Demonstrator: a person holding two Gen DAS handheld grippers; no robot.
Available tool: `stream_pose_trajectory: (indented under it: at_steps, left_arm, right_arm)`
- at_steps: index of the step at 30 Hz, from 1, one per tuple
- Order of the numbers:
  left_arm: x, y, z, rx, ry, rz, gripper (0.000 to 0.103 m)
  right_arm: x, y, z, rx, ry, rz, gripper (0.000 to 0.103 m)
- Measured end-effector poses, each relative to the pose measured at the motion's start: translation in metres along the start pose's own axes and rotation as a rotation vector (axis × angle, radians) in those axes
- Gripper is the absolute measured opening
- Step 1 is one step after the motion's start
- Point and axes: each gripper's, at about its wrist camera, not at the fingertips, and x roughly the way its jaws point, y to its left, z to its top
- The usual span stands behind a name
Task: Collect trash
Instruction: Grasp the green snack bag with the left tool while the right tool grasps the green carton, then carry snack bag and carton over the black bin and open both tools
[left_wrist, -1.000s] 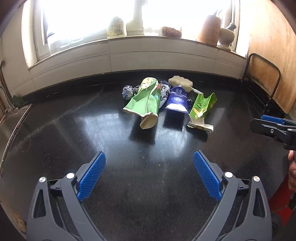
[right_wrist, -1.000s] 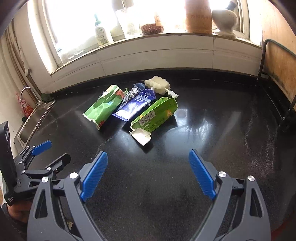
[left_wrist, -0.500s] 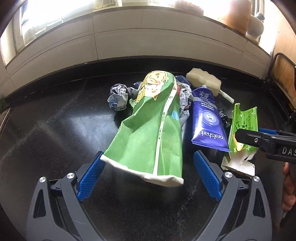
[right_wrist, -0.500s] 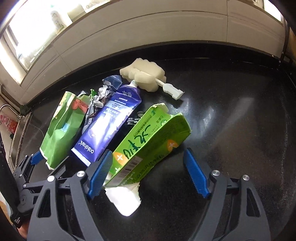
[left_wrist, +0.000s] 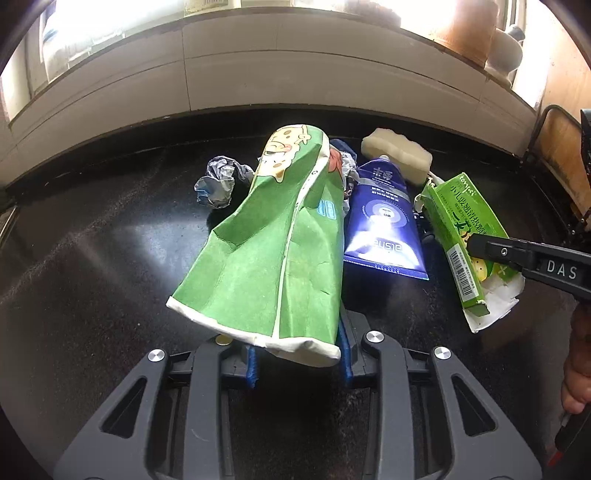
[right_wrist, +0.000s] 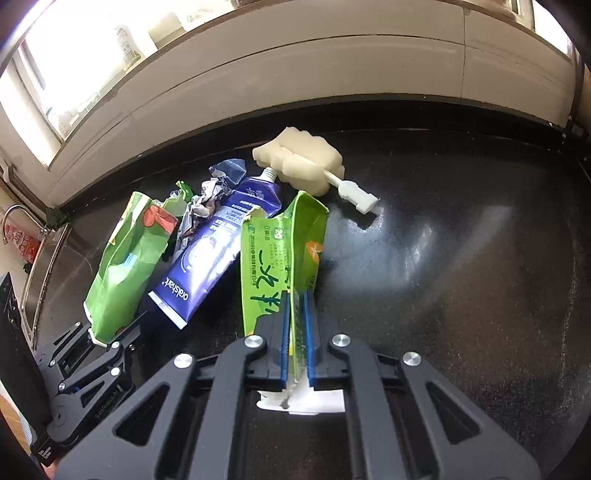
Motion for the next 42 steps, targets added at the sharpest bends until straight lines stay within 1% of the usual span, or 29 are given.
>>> stream_pose_trajectory:
  at_steps: [2, 6, 9, 15, 19, 22, 27, 31, 34, 36, 39, 42]
  left_arm:
    - [-0.014, -0.003, -0.006, 0.012, -0.018, 0.016, 0.014]
    - [-0.042, -0.002, -0.016, -0.001, -0.038, 0.023, 0.013]
    - [-0.066, -0.005, -0.029, -0.005, -0.052, 0.032, 0.013]
    - [-0.098, -0.007, -0.055, -0.016, -0.067, 0.03, 0.013]
    - [-0.11, -0.009, -0.068, -0.018, -0.069, 0.027, 0.013]
    - [-0.113, -0.008, -0.072, -0.02, -0.068, 0.028, 0.013]
    - [-0.117, -0.007, -0.071, -0.02, -0.076, 0.032, 0.013]
    - [-0.124, -0.002, -0.071, -0.023, -0.088, 0.041, 0.013]
    - [-0.135, 0.008, -0.073, -0.037, -0.104, 0.059, 0.013]
    - [-0.145, 0.018, -0.078, -0.053, -0.116, 0.074, 0.013]
    - [-0.169, 0.045, -0.092, -0.09, -0.135, 0.119, 0.013]
    - [-0.196, 0.076, -0.114, -0.144, -0.151, 0.182, 0.013]
  right_arm:
    - [-0.01, 0.001, -0.005, -0.01, -0.016, -0.001, 0.007]
    - [-0.037, 0.0, -0.019, -0.023, -0.049, 0.012, 0.007]
    - [-0.061, 0.002, -0.032, -0.042, -0.082, 0.01, 0.007]
    - [-0.104, 0.007, -0.061, -0.069, -0.136, 0.013, 0.007]
    - [-0.115, 0.008, -0.073, -0.076, -0.145, 0.01, 0.007]
    - [-0.115, 0.009, -0.075, -0.075, -0.144, 0.007, 0.007]
    - [-0.118, 0.009, -0.077, -0.078, -0.146, 0.004, 0.007]
    - [-0.116, 0.016, -0.076, -0.096, -0.14, 0.005, 0.007]
    - [-0.114, 0.032, -0.075, -0.134, -0.135, 0.025, 0.007]
    - [-0.113, 0.052, -0.076, -0.176, -0.131, 0.051, 0.007]
    - [-0.111, 0.09, -0.081, -0.251, -0.119, 0.103, 0.007]
    - [-0.108, 0.139, -0.092, -0.342, -0.097, 0.185, 0.007]
